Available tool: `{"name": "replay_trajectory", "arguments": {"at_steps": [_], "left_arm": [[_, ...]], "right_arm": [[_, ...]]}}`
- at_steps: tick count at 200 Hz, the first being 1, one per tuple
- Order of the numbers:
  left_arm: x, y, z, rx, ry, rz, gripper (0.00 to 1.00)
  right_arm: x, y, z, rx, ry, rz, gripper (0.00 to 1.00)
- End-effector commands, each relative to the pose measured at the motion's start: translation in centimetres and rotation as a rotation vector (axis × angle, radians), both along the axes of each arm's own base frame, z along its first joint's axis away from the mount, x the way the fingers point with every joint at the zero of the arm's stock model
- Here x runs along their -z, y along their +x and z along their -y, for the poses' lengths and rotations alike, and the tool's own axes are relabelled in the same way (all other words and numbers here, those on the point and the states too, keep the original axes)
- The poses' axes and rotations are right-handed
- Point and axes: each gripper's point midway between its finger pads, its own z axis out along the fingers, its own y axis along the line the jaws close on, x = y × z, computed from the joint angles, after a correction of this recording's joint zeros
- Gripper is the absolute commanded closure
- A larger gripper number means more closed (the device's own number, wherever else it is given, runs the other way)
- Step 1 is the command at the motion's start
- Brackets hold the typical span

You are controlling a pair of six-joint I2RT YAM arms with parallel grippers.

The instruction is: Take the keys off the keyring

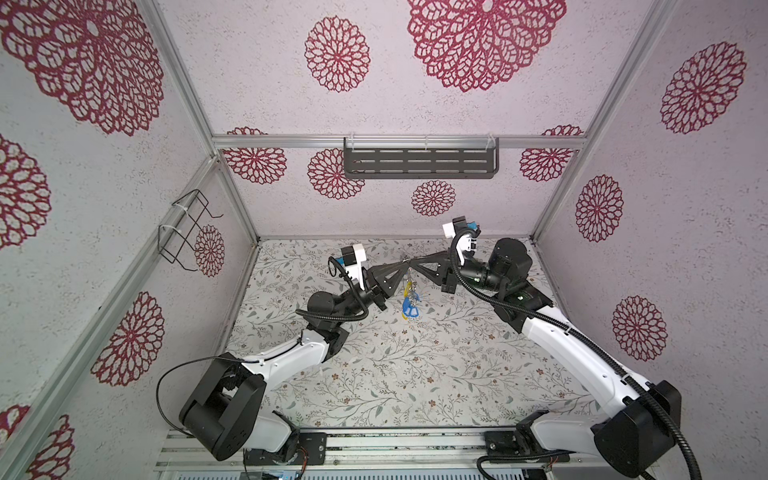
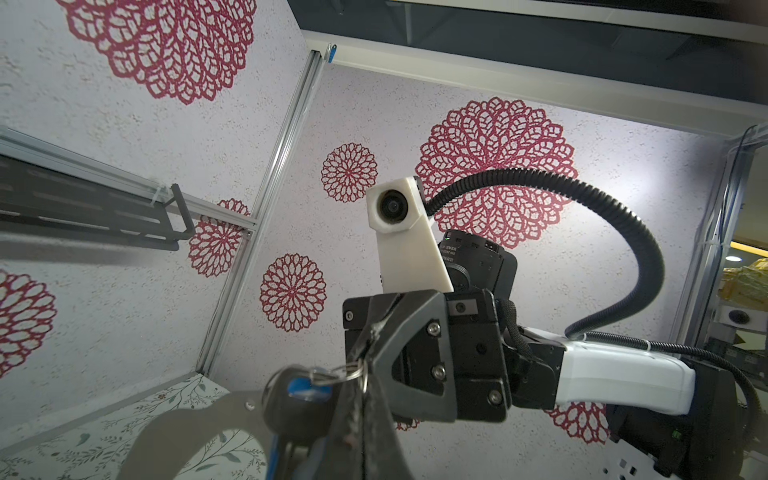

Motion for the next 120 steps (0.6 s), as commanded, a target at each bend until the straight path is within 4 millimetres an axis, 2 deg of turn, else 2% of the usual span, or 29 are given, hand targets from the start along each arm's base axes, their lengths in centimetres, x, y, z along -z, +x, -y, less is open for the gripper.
{"name": "replay_trajectory", "arguments": {"at_steps": [1,21,30,75,120], "left_arm": [[-2.1,-0.6,-0.3,-0.006,-0.024,0.064,1.0],[-1.9,-0.5,-0.2,-0.001,-0.019,0.06,1.0],[-1.9,-0.5,-0.2,0.0,-0.018,0.058,1.0],[-1.8,-0.3,0.2,0.015,-0.019,0.053,1.0],[-1.2,-0.3,0.5,0.036,-0.01,0.042,1.0]], "right_arm": [[-2.0,-1.7,-0.8,-0.061,0.018,0.054,1.0],[-2.0,-1.9,-1.0,-0.066,0.009,0.059,1.0],[-2.0,-1.9,-1.1,-0.066,0.007,0.06,0.94],[-1.5,-1.7,-1.9,-0.076,-0.002,0.052,0.93],[-1.2,-1.5,-2.5,-0.078,-0.029,0.055,0.86]]}}
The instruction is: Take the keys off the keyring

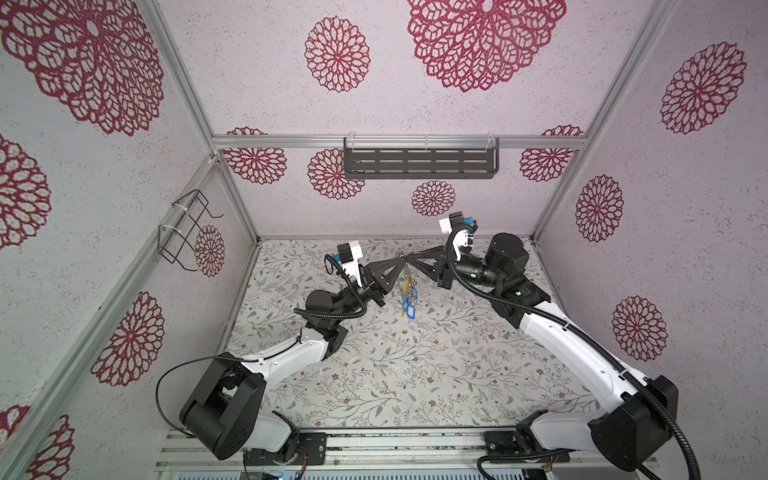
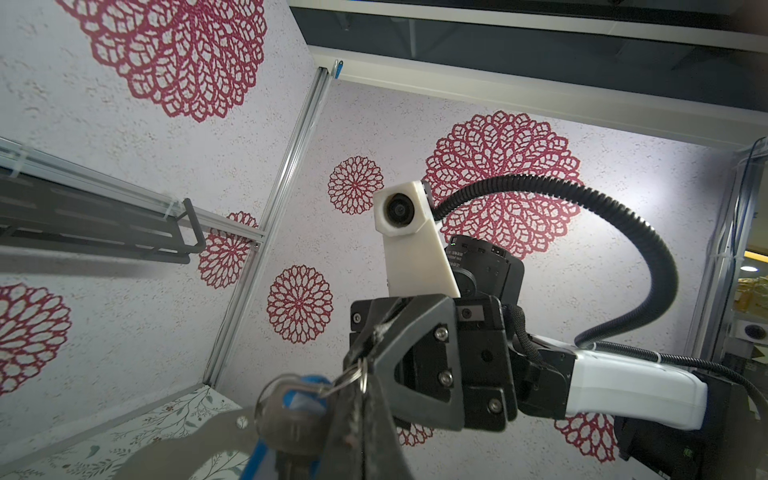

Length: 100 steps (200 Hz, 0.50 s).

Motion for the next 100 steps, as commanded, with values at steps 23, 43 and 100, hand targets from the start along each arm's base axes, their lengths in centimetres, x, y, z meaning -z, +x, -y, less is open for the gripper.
{"name": "replay_trajectory", "arguments": {"at_steps": [23,43,100], "left_arm": [[-0.51,-0.89,1.01,0.058,0.008,0.032,1.0],[-0.47,-1.02,1.06,0.065,0.011,0.032,1.0],[-0.17,-1.08,1.23,0.078,0.019,0.027,1.0]], "right_arm": [[-0.44,-2.21,-1.73,-0.091,-0.024,0.031,0.86],[-0.21,-2.07,-1.74,-0.082,-0.038,0.032,0.78],[-0.59,-2.14,-1.65,-0.075,-0.035,0.04,0.9]]}}
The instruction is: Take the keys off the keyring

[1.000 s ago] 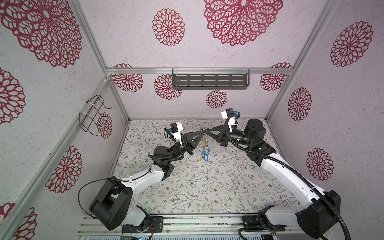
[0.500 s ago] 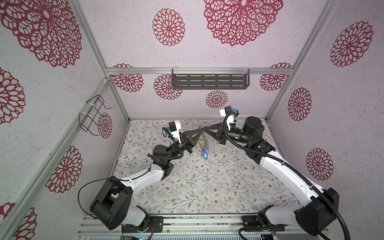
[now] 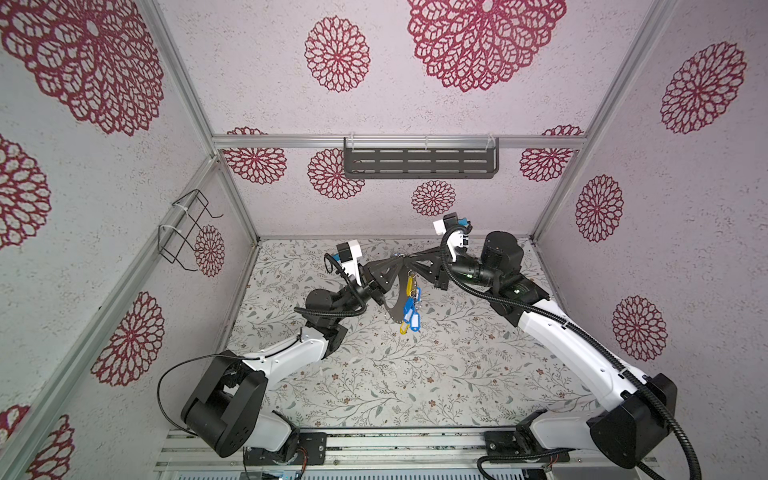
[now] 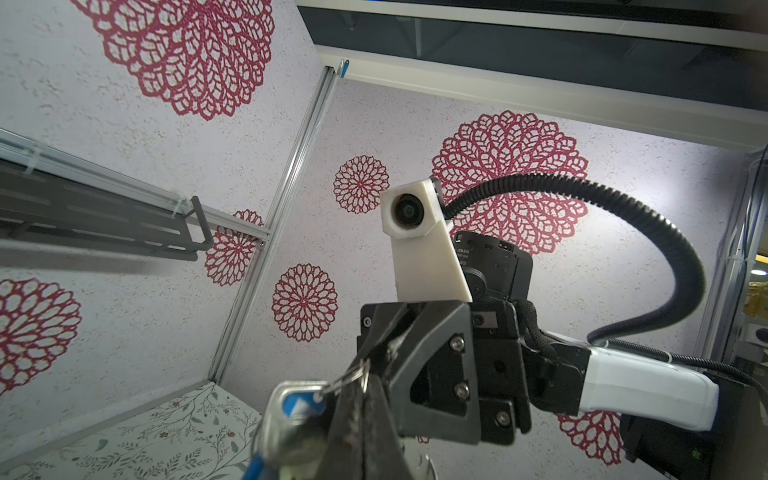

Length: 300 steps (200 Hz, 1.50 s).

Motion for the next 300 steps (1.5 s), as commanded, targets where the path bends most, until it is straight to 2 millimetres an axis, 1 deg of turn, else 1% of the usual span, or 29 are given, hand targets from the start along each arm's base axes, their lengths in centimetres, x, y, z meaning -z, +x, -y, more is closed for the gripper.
{"name": "replay_trajectory", "arguments": {"at_steps": [1,13,36,80,107,123,129,135,157,177,188,194,208,215,223,239,250,273,300], "left_arm": [[-0.5,-1.5,1.4,0.083,0.019,0.037,1.0],[-0.3,-1.5,1.4,0.083,0.023,0.035,1.0],[0.0,-1.5,1.6,0.084,0.033,0.029,1.0],[0.8,-1.2,1.9,0.083,0.068,0.017,1.0],[1.2,-1.1,1.9,0.058,0.096,0.029,1.0],[1.6,-0.9,1.6,0.03,0.126,0.041,0.74],[1.8,-0.9,1.4,0.013,0.143,0.042,0.69],[1.9,-0.7,1.1,-0.012,0.16,0.043,0.67],[2.9,-0.4,0.2,-0.125,0.29,0.05,0.58],[4.0,-0.6,-1.2,-0.23,0.433,0.084,0.55],[4.6,-0.9,-2.1,-0.288,0.531,0.133,0.54],[5.2,-1.3,-2.3,-0.303,0.596,0.177,0.56],[7.2,-2.6,-2.5,-0.305,0.77,0.338,0.61],[8.3,-2.9,-2.6,-0.306,0.853,0.396,0.64],[9.1,-2.8,-2.8,-0.304,0.929,0.418,0.64],[10.2,-2.6,-2.9,-0.269,1.052,0.436,0.63],[10.5,-2.6,-2.5,-0.234,1.104,0.462,0.59],[10.1,-2.0,-1.9,-0.223,1.165,0.518,0.41],[9.6,-1.4,-1.7,-0.206,1.216,0.555,0.41]], "right_arm": [[-1.3,-2.2,-1.2,-0.087,0.011,0.038,0.9],[-1.2,-2.1,-1.2,-0.085,0.009,0.037,0.92],[-1.4,-2.1,-1.1,-0.079,0.011,0.04,1.0],[-1.3,-1.2,-0.6,-0.008,0.01,0.037,1.0],[-0.6,0.3,0.3,0.115,-0.02,0.047,1.0],[0.0,1.1,1.1,0.19,-0.047,0.064,1.0],[0.2,1.3,1.3,0.209,-0.055,0.071,1.0],[0.3,1.3,1.6,0.226,-0.059,0.084,1.0],[0.7,1.4,2.4,0.274,-0.082,0.132,1.0],[1.0,1.3,3.1,0.3,-0.122,0.185,1.0],[1.3,1.1,3.4,0.296,-0.149,0.211,1.0],[1.5,1.1,3.4,0.292,-0.164,0.219,1.0],[1.8,0.7,3.4,0.271,-0.193,0.244,1.0],[1.8,0.6,3.5,0.263,-0.203,0.253,1.0],[2.0,0.4,3.5,0.25,-0.218,0.256,1.0],[2.0,-0.1,3.3,0.202,-0.234,0.254,1.0],[2.1,-0.5,3.1,0.172,-0.246,0.25,1.0],[2.4,-1.2,2.8,0.116,-0.263,0.237,1.0],[3.2,-1.6,2.8,0.091,-0.29,0.218,1.0]]}}
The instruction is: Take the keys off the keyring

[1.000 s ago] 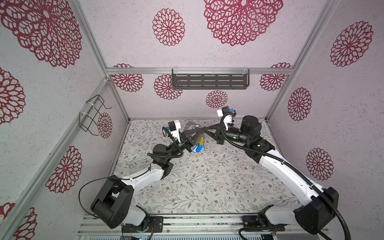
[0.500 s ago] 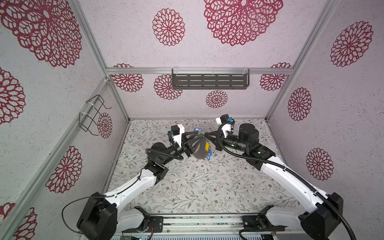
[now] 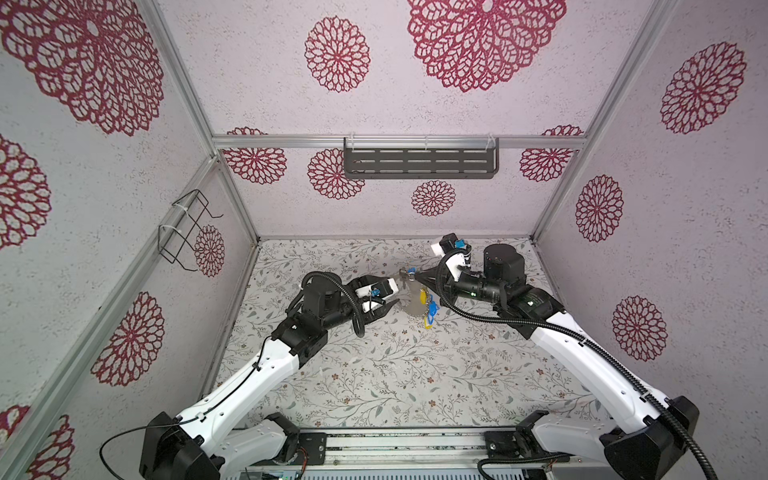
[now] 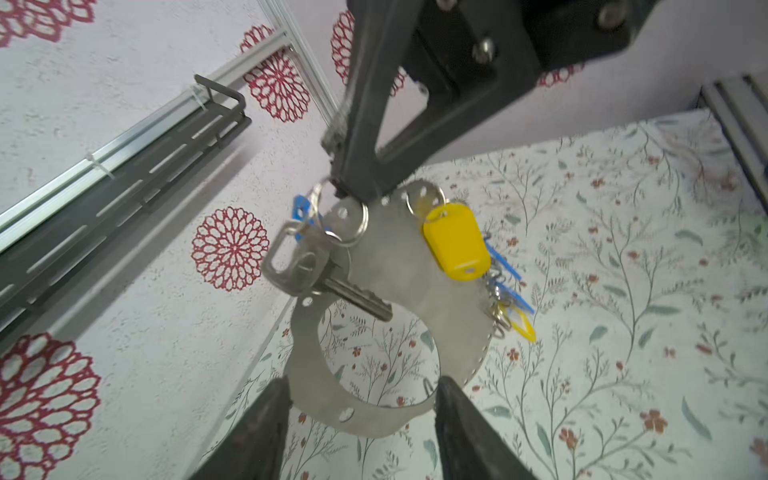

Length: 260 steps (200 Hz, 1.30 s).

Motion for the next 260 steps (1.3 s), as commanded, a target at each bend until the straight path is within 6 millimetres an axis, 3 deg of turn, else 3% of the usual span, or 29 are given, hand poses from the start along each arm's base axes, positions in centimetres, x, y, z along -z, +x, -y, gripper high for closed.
{"name": "replay_trajectory", "arguments": {"at_steps": [1,51,92,196,260], "left_arm": [[0.4,-0.3,0.0,0.046,0.134,0.047,0.41],[-0.7,-0.7,-0.8,0.076,0.213,0.033,0.46],[-1.4,-1.3,0.6,0.178,0.2,-0.047,0.49],[-2.2,-0.6,2.1,0.268,0.179,-0.099,0.53],[-1.6,-0.5,2.2,0.27,0.182,-0.114,0.69]], "right_arm": [[-1.2,-1.0,-0.1,-0.06,-0.002,0.045,1.0],[0.2,-0.8,0.5,-0.031,-0.059,0.041,1.0],[0.4,-1.0,0.0,-0.063,-0.048,0.025,1.0],[0.9,-1.4,-0.3,-0.096,-0.038,-0.001,1.0],[0.7,-1.4,-0.5,-0.105,-0.03,-0.005,1.0]]}}
